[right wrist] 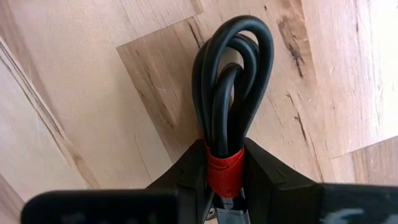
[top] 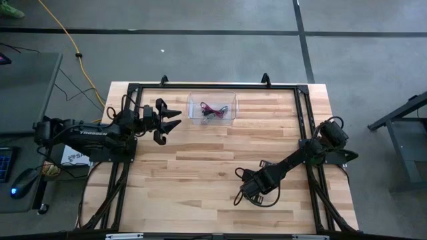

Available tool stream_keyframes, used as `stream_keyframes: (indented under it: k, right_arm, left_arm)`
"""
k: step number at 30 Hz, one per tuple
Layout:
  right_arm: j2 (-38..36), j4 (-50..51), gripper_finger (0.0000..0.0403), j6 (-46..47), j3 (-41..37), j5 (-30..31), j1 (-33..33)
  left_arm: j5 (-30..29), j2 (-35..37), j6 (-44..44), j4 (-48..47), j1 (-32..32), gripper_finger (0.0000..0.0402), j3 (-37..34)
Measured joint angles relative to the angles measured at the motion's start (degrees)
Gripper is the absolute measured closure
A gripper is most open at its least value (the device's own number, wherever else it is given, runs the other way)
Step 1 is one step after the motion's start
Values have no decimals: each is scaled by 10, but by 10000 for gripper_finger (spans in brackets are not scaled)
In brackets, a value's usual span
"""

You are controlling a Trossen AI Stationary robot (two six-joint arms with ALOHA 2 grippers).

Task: Pick and place USB-C Cables
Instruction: Put the black charger cable into the transparent bin

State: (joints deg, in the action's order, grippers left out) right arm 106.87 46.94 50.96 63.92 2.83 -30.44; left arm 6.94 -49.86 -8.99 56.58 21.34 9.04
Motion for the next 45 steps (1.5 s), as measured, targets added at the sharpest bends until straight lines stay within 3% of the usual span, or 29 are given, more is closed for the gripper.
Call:
stream_keyframes:
  k: [14,18,26,30,36,42,45]
  right_arm:
    - [-3,4,347,-43,4,-7,0]
    - [-18,16,348,-106,18,38,-6]
    - [-101,-36,348,-194,24,157,-23]
    - [-127,-75,348,-251,25,189,-23]
    - [-161,-191,348,-356,0,218,-17]
    - [-238,-396,348,-423,-127,211,15]
    - [-277,-517,348,-460,-190,179,46]
  left_arm:
    - [0,0,0,0,0,236,0]
    - [0,0,0,0,0,236,0]
    - [4,0,-18,-2,0,236,0]
    - [4,0,-19,-2,0,236,0]
    - [5,0,-34,-2,0,236,0]
    - [5,0,-43,-2,0,236,0]
    - [5,0,-43,-1,0,236,0]
